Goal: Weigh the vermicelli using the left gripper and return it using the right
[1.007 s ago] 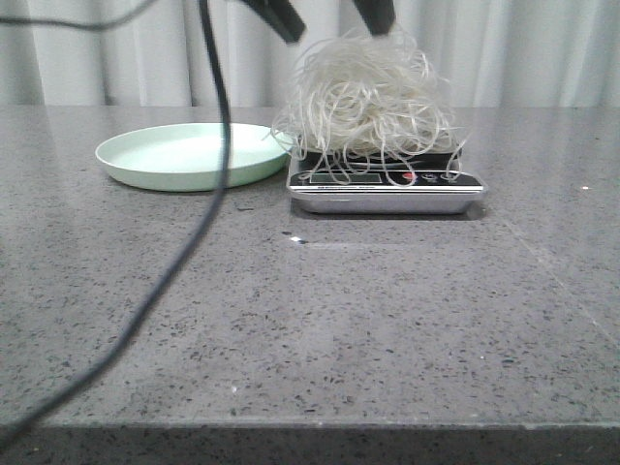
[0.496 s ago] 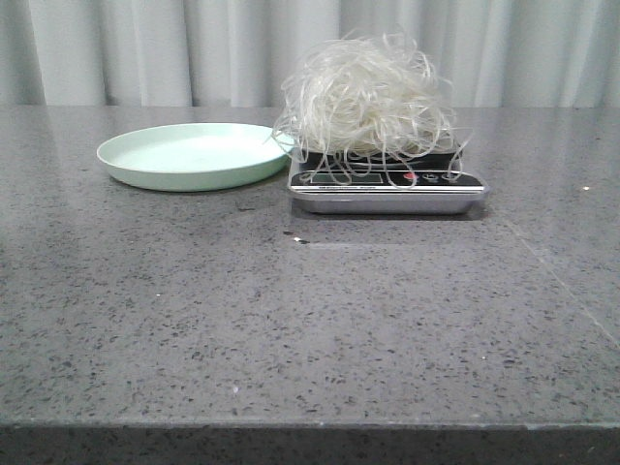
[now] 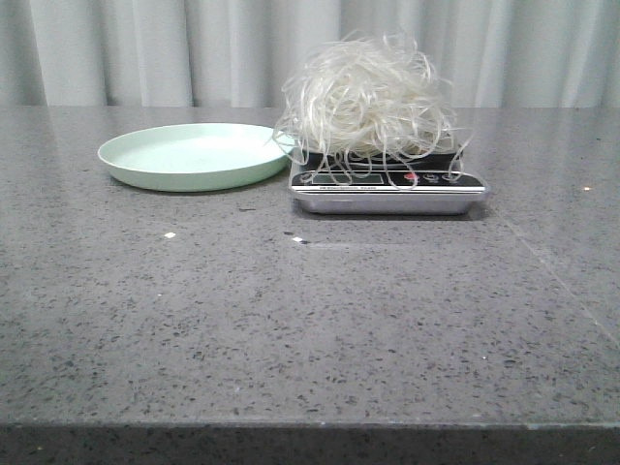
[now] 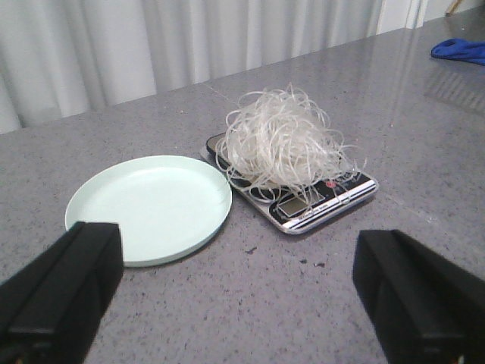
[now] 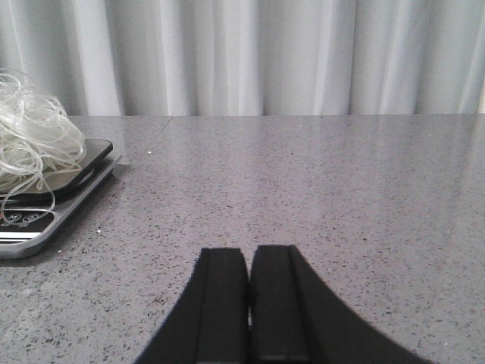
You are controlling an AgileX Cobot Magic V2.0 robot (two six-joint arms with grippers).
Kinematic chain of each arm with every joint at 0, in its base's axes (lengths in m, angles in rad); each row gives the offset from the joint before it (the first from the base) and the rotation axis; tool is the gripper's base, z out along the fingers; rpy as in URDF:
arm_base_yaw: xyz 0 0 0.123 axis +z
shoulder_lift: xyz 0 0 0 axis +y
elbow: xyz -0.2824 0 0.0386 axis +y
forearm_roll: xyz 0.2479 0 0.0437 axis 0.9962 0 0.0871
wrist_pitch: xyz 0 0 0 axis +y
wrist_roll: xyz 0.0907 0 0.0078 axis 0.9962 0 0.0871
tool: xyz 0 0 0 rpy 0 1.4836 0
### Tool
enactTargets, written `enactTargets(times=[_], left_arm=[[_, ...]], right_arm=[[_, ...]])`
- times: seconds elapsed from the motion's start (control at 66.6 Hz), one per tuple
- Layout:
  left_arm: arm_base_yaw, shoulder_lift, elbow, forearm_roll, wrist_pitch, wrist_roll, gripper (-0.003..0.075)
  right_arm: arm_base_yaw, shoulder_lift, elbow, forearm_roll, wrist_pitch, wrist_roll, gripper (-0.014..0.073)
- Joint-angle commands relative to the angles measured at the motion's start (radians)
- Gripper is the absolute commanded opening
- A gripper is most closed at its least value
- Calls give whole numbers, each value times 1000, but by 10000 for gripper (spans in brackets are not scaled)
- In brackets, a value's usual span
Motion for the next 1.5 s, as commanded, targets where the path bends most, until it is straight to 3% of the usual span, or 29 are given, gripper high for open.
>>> enactTargets(times=[0.0, 0.21, 0.27, 0.616, 0.796, 1.172, 1.487], left_arm=[[1, -101, 60, -3, -77, 0, 540], [1, -242, 164, -3, -77, 0, 111], [1, -259, 180, -3, -80, 0, 149], [1, -271, 197, -3, -100, 0, 145], [1, -271, 197, -15, -100, 0, 145], [1, -271, 197, -16, -121, 0, 145], [1, -271, 197, -16, -126, 0, 145]], right_arm=[[-5, -17, -8, -7, -88, -7, 165], [-5, -17, -8, -7, -88, -7, 165], [-5, -17, -8, -7, -88, -7, 165], [-5, -17, -10, -7, -97, -7, 165], [-5, -15, -22, -5, -339, -7, 165], [3, 308, -469, 13, 78, 5, 165], [90, 455, -509, 29, 116, 5, 192]])
